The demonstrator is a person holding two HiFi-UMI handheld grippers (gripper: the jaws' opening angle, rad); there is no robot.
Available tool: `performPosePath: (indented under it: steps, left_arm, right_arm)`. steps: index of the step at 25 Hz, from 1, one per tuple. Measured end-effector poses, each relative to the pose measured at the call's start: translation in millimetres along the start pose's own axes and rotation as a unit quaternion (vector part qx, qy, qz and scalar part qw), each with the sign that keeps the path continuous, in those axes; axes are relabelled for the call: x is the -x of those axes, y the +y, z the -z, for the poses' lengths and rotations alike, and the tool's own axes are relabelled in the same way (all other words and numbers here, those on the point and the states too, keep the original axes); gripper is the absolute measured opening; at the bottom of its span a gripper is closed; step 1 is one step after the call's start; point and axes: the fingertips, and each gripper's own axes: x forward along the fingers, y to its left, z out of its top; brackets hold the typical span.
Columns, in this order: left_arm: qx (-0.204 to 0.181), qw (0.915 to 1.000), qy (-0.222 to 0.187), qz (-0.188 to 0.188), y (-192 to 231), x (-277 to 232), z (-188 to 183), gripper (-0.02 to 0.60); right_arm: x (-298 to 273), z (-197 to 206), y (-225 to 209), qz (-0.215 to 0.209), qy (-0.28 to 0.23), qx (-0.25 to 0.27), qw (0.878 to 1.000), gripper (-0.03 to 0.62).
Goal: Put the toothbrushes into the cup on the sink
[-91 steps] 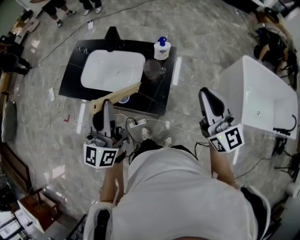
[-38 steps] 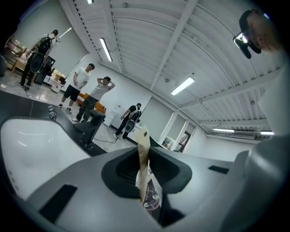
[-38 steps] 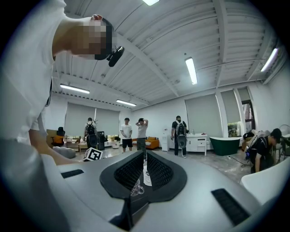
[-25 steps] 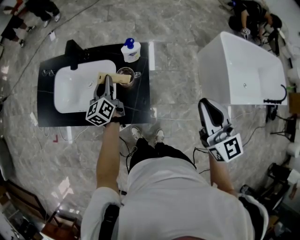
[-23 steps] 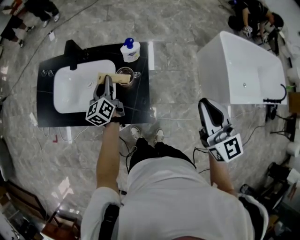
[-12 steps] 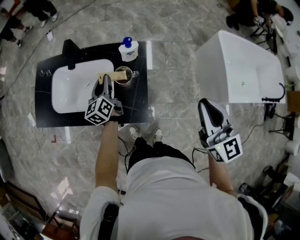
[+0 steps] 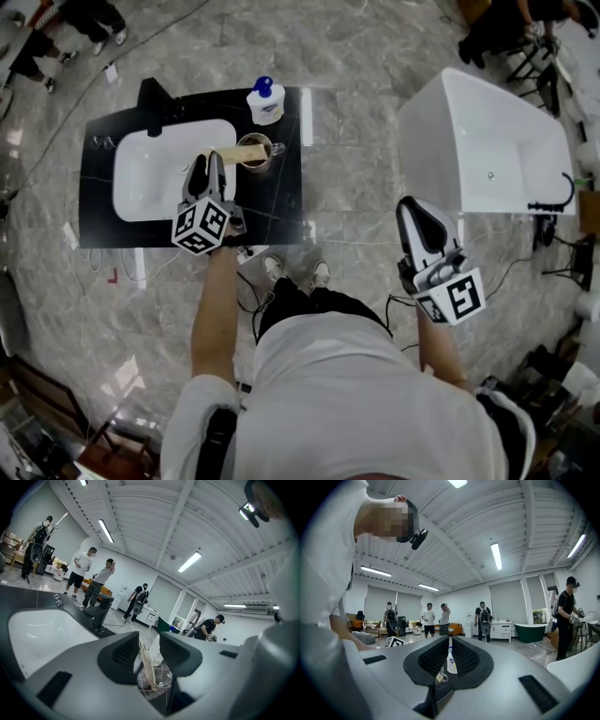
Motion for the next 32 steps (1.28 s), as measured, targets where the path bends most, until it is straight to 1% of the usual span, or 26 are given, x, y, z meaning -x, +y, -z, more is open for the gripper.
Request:
performPosePath:
  steps: [6, 18, 21, 23, 27, 32]
  left_arm:
    - [-0.036, 0.9991, -0.023, 0.006, -15, 19, -19, 0.126]
    - [-0.071, 0.9949, -0.063, 0.035, -59, 60, -54, 0.121]
    - [-0.072, 0.9938, -0.075, 0.040, -72, 78, -61, 0.101]
    - [-0.072, 0.9927, -0.084, 0.047, -82, 90, -66, 0.067]
    - [-0.072, 0.9901, -0.107, 0.056, -96, 122, -77, 0.032]
    - [-0.081, 0.9874, -0.130, 0.038, -93, 167, -88, 0.009]
  right_arm:
    - [3, -5, 10, -0.017, -0.014, 0.001, 1.000, 0.048]
    - [20, -11, 23, -0.042, -0.042, -0.005, 0.998, 0.048]
    - [24, -12, 29, -0.054, -0.049, -0.009, 0.997, 0.048]
    - [27, -13, 32, -0.062, -0.054, -0.010, 0.997, 0.048]
    - [30, -16, 40, -0.081, -0.062, -0.011, 0.995, 0.048]
    - [28, -13, 51, -0.109, -0.064, -0.015, 0.992, 0.048]
